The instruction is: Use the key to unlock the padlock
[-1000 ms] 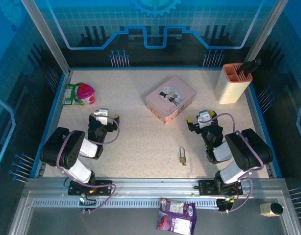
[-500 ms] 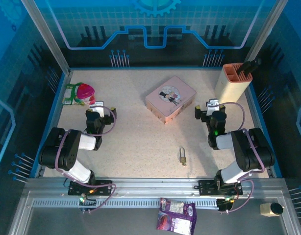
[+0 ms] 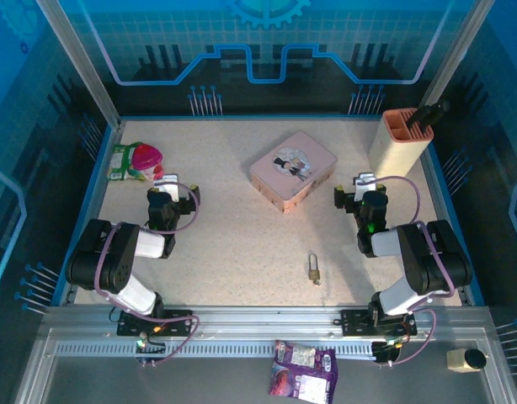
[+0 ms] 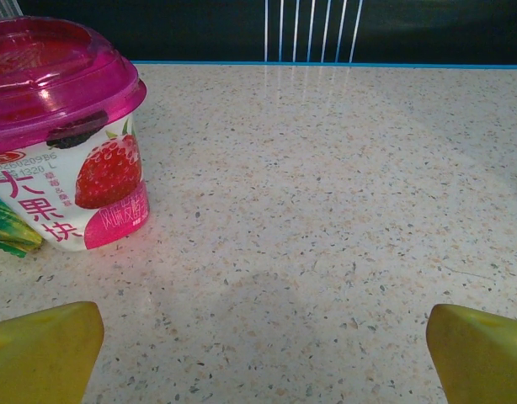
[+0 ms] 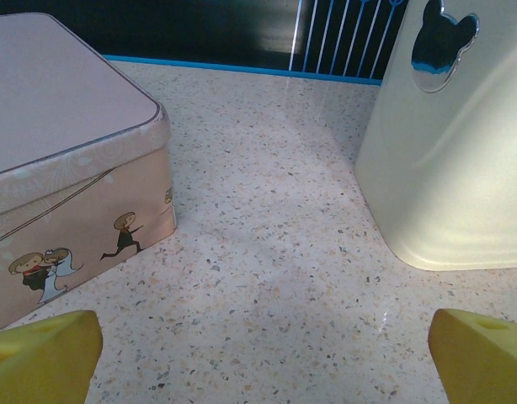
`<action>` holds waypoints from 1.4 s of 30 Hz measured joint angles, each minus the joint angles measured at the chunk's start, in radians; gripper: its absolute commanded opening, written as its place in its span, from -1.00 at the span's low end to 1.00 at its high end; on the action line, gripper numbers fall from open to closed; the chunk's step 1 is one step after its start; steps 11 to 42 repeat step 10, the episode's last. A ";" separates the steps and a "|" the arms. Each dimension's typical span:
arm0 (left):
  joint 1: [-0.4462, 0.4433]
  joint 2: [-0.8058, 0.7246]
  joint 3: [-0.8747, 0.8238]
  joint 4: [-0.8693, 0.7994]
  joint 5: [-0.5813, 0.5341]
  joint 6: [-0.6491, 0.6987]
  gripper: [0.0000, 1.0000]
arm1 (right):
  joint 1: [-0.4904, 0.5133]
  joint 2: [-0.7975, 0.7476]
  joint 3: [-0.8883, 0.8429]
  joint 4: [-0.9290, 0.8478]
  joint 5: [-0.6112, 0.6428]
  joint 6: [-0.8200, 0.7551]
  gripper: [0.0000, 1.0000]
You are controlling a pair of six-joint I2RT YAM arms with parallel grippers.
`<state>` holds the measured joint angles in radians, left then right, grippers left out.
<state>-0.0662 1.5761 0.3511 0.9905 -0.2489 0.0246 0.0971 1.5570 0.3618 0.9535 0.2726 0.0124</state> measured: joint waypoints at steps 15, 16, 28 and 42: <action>0.000 0.000 0.000 0.000 0.000 0.000 0.98 | 0.003 0.000 0.000 -0.003 0.008 -0.001 0.99; 0.000 0.000 0.000 0.000 0.000 0.000 0.98 | 0.003 0.000 0.000 -0.003 0.008 -0.001 0.99; 0.000 0.000 0.000 0.000 0.000 0.000 0.98 | 0.003 0.000 0.000 -0.003 0.008 -0.001 0.99; 0.000 0.000 0.000 0.000 0.000 0.000 0.98 | 0.003 0.000 0.000 -0.003 0.008 -0.001 0.99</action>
